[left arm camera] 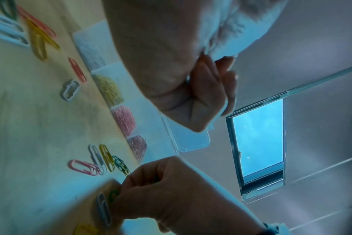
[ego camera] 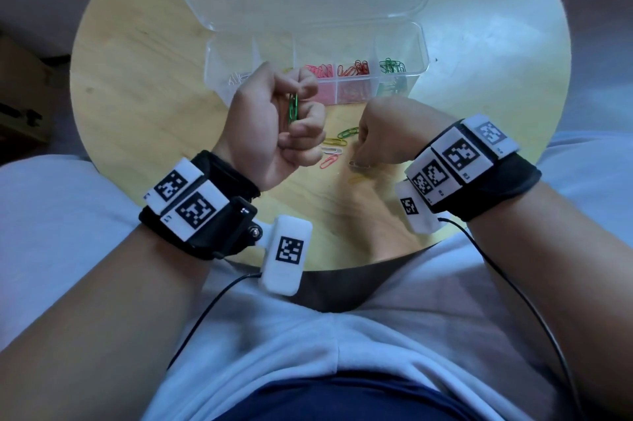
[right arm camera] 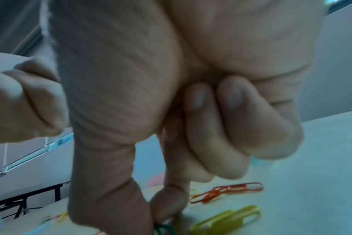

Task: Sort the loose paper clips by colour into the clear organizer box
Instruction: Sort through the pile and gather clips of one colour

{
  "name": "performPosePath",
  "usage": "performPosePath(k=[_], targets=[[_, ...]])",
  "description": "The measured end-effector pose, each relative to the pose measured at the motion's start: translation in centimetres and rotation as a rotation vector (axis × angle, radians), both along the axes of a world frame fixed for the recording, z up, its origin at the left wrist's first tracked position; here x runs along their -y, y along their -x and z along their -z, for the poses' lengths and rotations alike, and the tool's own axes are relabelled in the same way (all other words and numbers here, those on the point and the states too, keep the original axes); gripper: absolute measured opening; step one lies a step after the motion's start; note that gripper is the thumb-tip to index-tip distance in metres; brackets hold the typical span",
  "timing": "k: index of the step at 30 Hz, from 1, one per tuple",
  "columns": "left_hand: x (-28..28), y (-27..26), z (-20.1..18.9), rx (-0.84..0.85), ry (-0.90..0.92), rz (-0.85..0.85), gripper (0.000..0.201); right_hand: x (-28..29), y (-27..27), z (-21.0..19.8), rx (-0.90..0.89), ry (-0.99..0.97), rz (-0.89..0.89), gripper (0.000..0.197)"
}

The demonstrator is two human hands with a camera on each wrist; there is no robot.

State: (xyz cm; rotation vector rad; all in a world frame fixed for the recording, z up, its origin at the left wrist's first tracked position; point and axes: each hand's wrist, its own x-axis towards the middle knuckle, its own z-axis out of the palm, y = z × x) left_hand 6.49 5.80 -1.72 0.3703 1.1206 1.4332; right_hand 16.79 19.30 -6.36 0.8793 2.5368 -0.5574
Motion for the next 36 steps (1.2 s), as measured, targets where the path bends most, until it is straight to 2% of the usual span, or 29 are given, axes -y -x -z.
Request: performPosePath(k=[3, 6, 8, 11, 13, 14, 19, 21, 24, 27, 32, 34, 36], targets=[[-0.3, 0.2, -0.2, -0.046, 0.036, -0.016, 0.023, 0.0, -0.4, -0.5, -0.023, 0.060, 0.009, 0.025], [-0.9, 0.5, -0.1, -0.184, 0.132, -0.051, 0.024, -0.9, -0.9, -1.9, -0.094, 0.200, 0.049, 0.020], [-1.5, 0.3, 0.3, -0.377, 0.220, -0.059, 0.026, -1.6, -1.4, -2.8, -0.189, 0.377, 0.195, 0.022], [-2.6, -0.5, 1.0, -0.866, 0.305, 0.068, 0.026, -2.7, -2.2, -3.6, -0.402, 0.693, 0.484, 0.025], [-3.4, -0.9, 1.8, -1.188, 0.370, 0.187, 0.015, -3.3, -2.6, -4.1, -0.531, 0.841, 0.601, 0.027], [-3.7, -1.0, 2.2, -1.295, 0.407, 0.242, 0.010, -3.6, -2.7, -4.2, -0.591, 0.891, 0.640, 0.029], [-5.0, -0.9, 4.1, -1.572, 0.524, 0.391, 0.015, -4.7, -3.0, -4.7, -0.852, 1.094, 0.862, 0.036], [-5.3, -0.8, 4.6, -1.619, 0.557, 0.433, 0.017, -5.1, -3.0, -4.8, -0.952, 1.110, 0.947, 0.033], [-5.7, -0.9, 4.9, -1.595, 0.565, 0.462, 0.015, -5.5, -2.7, -4.7, -1.085, 1.089, 1.017, 0.020], [-5.7, -0.8, 5.1, -1.583, 0.569, 0.480, 0.017, -5.9, -2.4, -4.5, -1.130, 1.038, 1.037, 0.017], [-5.5, -0.7, 4.6, -1.527, 0.562, 0.493, 0.022, -5.6, -1.8, -4.5, -1.179, 1.117, 0.881, 0.032], [-5.6, -1.0, 3.5, -1.439, 0.490, 0.409, 0.025, -5.4, -1.2, -4.6, -1.232, 1.085, 0.810, 0.035], [-5.7, -1.1, 2.2, -1.279, 0.421, 0.276, 0.028, -5.1, -0.4, -4.7, -1.274, 1.013, 0.756, 0.035]])
